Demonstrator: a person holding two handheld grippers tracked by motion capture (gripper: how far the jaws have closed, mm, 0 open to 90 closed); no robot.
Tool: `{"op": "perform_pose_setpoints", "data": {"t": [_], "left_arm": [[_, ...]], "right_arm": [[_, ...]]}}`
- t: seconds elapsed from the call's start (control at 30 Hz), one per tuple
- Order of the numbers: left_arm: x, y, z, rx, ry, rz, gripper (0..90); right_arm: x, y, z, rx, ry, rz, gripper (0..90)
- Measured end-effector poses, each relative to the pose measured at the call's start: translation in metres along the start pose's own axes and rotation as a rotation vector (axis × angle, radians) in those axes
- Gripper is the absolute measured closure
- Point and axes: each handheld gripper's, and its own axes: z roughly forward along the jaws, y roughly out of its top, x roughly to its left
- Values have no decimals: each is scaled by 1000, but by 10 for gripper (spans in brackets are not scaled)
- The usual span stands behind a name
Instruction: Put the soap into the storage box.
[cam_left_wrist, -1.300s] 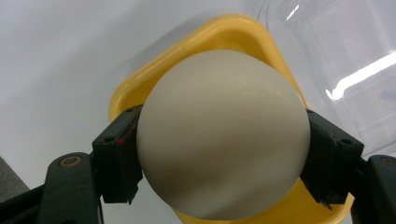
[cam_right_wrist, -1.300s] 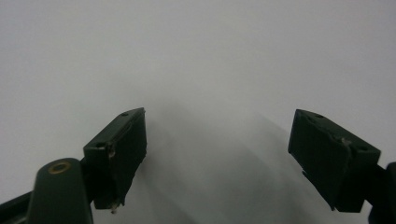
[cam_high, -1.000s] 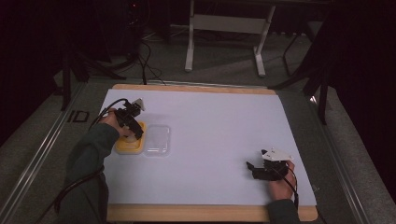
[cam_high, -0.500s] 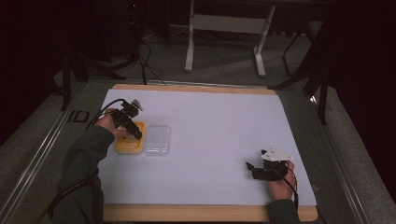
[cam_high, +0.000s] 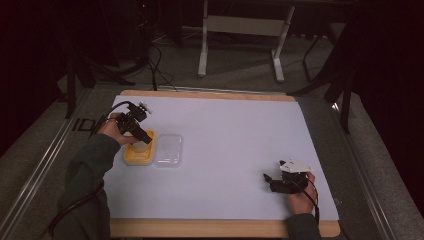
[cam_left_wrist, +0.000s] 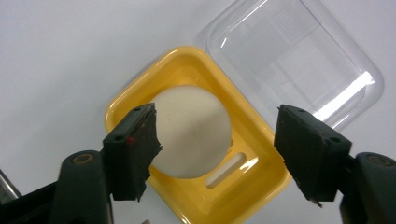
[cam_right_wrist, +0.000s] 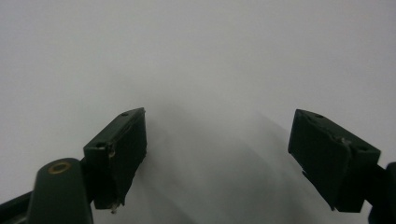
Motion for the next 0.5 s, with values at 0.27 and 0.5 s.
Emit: {"op": "perform_pose_setpoints", "data": {"t": [0.27,0.5], "left_arm": [[-21,0,1,-44,-14,50,359],[-53,-7,6,-129,-17,133,362]], "right_arm": [[0,0,0,0,4,3,190],[-2,0,2,15,13,12,190]]}}
